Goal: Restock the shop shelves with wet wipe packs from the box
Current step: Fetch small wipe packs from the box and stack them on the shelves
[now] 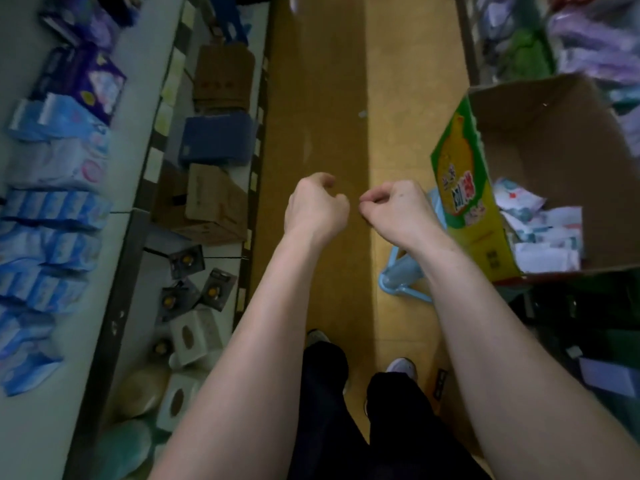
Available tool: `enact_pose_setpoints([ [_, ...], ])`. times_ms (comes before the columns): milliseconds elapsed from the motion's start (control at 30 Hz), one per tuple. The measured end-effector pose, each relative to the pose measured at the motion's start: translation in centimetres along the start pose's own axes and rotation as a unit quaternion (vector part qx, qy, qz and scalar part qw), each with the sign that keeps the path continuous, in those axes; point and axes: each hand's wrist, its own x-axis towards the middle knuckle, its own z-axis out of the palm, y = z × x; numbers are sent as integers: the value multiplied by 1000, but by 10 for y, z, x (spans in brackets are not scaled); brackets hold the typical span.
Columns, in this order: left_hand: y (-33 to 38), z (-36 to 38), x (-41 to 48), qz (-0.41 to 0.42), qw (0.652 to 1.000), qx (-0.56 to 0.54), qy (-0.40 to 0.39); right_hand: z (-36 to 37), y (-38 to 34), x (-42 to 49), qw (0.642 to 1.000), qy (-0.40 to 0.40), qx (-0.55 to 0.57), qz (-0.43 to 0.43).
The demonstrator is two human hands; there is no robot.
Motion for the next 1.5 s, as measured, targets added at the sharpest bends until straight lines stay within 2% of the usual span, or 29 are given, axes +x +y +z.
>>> enact_pose_setpoints([
  [333, 42, 141, -36, 14, 993, 56, -101, -78, 125, -11, 993, 59, 48, 92],
  [567, 67, 222, -53, 26, 979, 101, -176, -127, 198, -21, 983, 72, 98, 139],
  [833, 99, 273, -54, 80, 962, 145, -218, -162, 245, -14, 969, 96, 102, 204],
  [1033, 127, 316, -22, 104, 946, 160, -262, -192, 265, 10, 957, 123, 93, 244],
  [1133, 142, 338, 4, 65, 942, 148, -295, -206, 271, 34, 953, 135, 88, 256],
  [1333, 152, 387, 55, -124, 930, 103, -330, -212, 298, 100, 943, 116, 73, 303],
  [1433, 148, 408, 72, -201, 913, 107, -340, -206, 318, 125, 943, 79, 44, 321],
  [1500, 141, 423, 81, -222, 900, 129, -351, -198, 332, 137, 942, 20, -3, 334],
])
